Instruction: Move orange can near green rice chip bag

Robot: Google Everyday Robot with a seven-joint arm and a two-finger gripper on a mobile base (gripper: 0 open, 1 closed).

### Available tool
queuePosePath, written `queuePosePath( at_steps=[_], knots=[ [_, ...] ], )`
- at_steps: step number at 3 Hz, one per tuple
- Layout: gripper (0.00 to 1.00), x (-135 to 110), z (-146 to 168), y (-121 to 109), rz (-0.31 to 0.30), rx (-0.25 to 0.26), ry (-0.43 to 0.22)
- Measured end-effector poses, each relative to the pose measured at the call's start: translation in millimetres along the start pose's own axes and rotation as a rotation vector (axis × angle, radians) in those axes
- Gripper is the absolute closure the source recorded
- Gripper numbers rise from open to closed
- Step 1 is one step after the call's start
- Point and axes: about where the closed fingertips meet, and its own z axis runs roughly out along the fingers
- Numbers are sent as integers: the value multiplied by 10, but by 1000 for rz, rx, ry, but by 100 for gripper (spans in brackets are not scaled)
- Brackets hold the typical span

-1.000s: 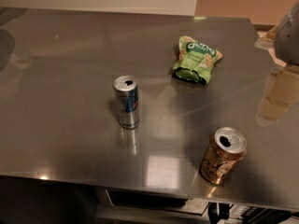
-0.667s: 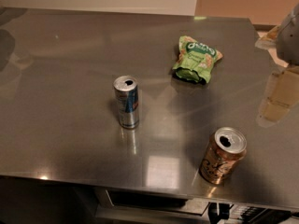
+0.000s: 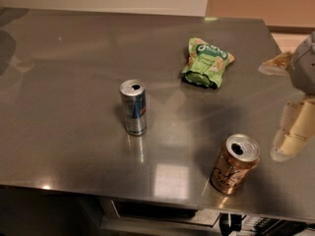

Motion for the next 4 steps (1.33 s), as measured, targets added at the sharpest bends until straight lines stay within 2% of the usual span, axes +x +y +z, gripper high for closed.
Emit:
queuePosePath(
  at_steps=[2, 4],
  knots=[
    [0, -44, 361, 352, -91, -108, -57],
    [0, -181, 559, 576, -167, -156, -110]
  ],
)
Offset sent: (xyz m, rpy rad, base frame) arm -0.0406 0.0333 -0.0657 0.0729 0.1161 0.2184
